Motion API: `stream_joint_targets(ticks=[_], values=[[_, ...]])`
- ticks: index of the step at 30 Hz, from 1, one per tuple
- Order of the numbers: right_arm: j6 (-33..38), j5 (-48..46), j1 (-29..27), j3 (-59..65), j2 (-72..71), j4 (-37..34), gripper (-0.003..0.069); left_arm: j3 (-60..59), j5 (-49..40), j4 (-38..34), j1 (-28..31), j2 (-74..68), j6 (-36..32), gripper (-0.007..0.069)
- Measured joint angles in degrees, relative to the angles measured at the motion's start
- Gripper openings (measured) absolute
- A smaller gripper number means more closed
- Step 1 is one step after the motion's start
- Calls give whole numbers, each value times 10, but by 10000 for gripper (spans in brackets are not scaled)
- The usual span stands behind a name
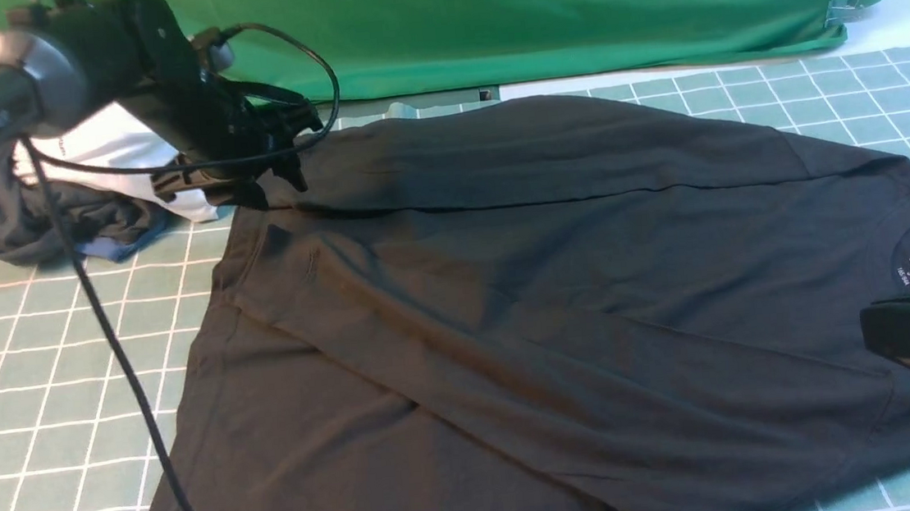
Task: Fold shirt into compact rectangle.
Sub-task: 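Grab the top left corner of the dark shirt with the left gripper, then fold the left side of the dark shirt inward over its body with the left gripper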
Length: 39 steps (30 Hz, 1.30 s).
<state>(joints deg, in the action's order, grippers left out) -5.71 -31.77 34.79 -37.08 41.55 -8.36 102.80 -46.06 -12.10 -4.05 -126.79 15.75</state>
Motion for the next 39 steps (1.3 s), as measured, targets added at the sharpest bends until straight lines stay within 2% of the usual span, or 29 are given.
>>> stream_joint_targets(ticks=[17, 22, 25, 27, 30, 39], values=[[1, 0, 0, 0, 0, 3, 49, 27, 55, -15, 0, -58, 25, 316], [1, -1, 0, 0, 0, 3, 49, 30, 60, -15, 0, -63, 26, 204], [1, -1, 0, 0, 0, 3, 49, 37, 58, -13, 0, -66, 19, 88], [1, -1, 0, 0, 0, 3, 49, 48, 42, -8, 0, -69, 11, 38], [1, -2, 0, 0, 0, 4, 49, 69, 4, -8, 0, -69, -11, 17], [0, 11, 0, 0, 1, 15, 50, 94, -73, -5, 0, 8, -78, 16]])
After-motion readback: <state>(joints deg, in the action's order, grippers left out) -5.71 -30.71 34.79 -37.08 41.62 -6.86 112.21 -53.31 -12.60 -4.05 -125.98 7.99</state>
